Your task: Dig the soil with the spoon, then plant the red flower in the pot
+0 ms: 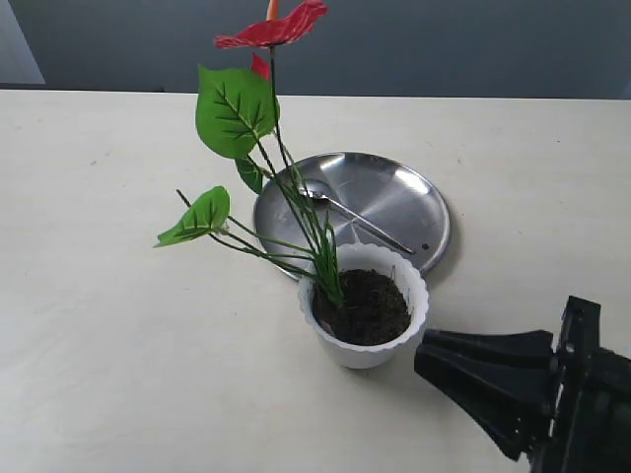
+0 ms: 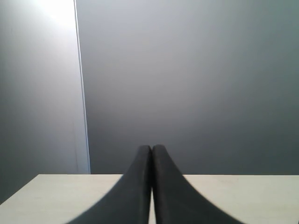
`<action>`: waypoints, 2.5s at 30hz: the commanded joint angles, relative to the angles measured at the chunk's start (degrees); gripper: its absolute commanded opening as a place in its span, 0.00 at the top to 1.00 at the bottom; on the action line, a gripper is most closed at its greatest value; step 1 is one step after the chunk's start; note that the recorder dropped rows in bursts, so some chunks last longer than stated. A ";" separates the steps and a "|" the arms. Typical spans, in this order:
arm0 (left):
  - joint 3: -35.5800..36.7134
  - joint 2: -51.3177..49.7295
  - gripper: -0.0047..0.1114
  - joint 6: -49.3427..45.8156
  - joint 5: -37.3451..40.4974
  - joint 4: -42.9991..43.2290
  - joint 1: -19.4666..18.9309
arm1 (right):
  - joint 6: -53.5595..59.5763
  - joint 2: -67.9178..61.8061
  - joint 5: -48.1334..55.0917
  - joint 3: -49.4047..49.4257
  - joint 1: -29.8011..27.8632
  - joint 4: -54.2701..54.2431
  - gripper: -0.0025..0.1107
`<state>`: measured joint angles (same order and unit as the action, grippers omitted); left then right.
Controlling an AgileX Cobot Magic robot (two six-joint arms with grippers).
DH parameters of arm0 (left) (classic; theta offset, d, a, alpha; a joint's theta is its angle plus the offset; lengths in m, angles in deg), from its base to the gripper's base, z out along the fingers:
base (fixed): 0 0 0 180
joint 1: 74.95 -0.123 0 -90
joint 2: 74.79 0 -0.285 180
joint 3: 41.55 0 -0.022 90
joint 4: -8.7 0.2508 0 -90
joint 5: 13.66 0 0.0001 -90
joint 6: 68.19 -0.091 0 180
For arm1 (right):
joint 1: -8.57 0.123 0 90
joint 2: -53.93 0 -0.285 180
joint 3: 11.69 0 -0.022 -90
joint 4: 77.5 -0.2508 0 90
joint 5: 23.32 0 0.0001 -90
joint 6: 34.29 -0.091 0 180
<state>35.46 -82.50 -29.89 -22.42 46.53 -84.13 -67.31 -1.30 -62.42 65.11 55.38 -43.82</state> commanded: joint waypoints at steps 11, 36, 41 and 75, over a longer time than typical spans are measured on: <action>0.21 -0.08 0.96 0.13 -0.28 -0.06 0.12 | -33.38 17.77 1.02 0.42 -0.03 2.32 0.95; 0.21 -0.08 0.96 0.13 -0.28 -0.06 0.12 | -19.31 28.64 0.64 0.42 -4.01 -18.33 0.95; 0.21 -0.08 0.96 0.13 -0.28 -0.06 0.12 | -18.66 44.74 7.06 0.42 -14.01 -10.30 0.95; 0.21 -0.08 0.96 0.13 0.00 -0.06 0.12 | 16.60 47.44 34.49 0.42 -30.02 -31.49 0.95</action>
<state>35.56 -82.50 -29.89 -22.43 46.53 -84.13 -53.47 45.90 -28.28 65.44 28.38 -76.00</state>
